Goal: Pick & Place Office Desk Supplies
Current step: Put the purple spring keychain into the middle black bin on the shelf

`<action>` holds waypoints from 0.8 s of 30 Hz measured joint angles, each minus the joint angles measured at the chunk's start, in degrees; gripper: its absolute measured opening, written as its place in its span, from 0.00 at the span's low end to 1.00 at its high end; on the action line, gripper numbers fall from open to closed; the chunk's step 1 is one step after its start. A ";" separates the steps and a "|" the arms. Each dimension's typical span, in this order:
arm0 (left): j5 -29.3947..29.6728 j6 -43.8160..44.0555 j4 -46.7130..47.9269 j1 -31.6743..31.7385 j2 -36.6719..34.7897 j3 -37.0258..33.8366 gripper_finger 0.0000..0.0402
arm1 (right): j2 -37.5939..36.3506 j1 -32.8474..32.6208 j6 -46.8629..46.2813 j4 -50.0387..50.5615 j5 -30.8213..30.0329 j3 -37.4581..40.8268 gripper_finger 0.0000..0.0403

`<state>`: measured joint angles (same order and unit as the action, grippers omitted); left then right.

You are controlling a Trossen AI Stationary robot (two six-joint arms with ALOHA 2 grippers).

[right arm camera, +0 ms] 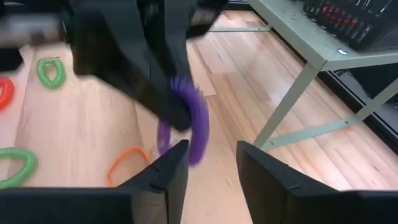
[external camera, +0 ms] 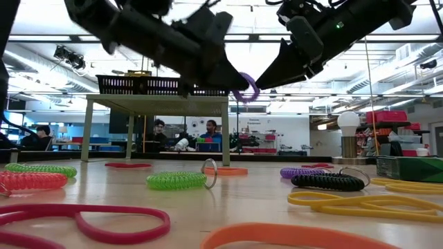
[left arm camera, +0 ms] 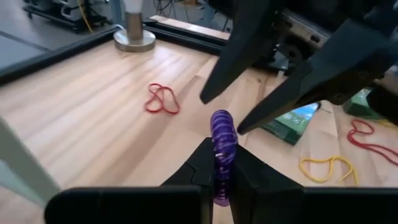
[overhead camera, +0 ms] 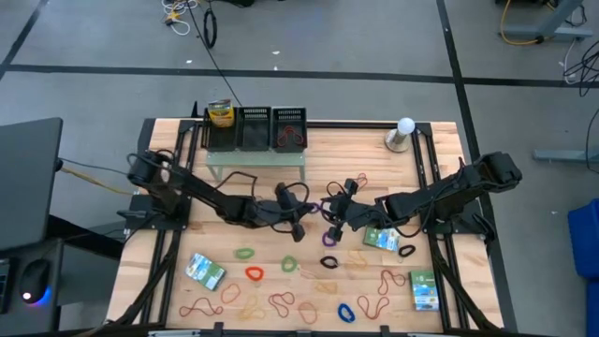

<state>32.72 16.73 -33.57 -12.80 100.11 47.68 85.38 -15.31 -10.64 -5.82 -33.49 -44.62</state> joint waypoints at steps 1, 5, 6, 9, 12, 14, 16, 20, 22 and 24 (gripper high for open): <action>0.47 -0.32 2.39 -0.08 -1.53 0.02 0.06 | -0.12 0.00 0.00 -0.01 -0.08 0.00 0.36; 2.31 -0.01 10.15 -0.07 -6.54 0.02 0.06 | -1.29 0.00 0.12 -0.49 -0.29 0.00 0.33; 2.63 0.08 11.92 -0.05 -7.78 0.00 0.06 | -1.59 0.00 0.42 -0.76 -0.27 0.00 0.32; 5.09 0.17 17.18 -0.06 -11.75 0.00 0.06 | -3.16 -0.47 1.00 0.03 0.09 0.02 0.26; 7.26 0.20 21.66 0.01 -15.62 0.00 0.06 | -4.65 -1.46 1.48 -0.10 0.14 -0.02 0.18; 7.56 0.38 23.56 0.22 -18.45 0.02 0.06 | -5.26 -2.20 2.26 -0.44 0.14 -0.02 0.13; 8.48 0.28 25.09 0.49 -21.51 0.02 0.06 | -5.67 -2.66 2.61 -0.52 0.14 -0.02 0.08; 12.99 -1.41 27.82 1.68 -28.48 0.04 0.06 | -5.68 -2.64 3.38 -0.45 0.29 -0.02 0.01; 14.15 -1.98 29.82 3.48 -32.32 0.04 0.06 | -5.68 -2.56 3.62 -0.39 0.25 -0.02 0.03; 14.54 -2.17 32.12 6.35 -35.55 0.11 0.06 | -5.68 -2.47 3.63 -0.51 0.27 -0.02 0.04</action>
<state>47.25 14.56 -1.45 -6.45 64.55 47.79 79.70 -17.78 -7.01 -6.33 -33.21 -44.64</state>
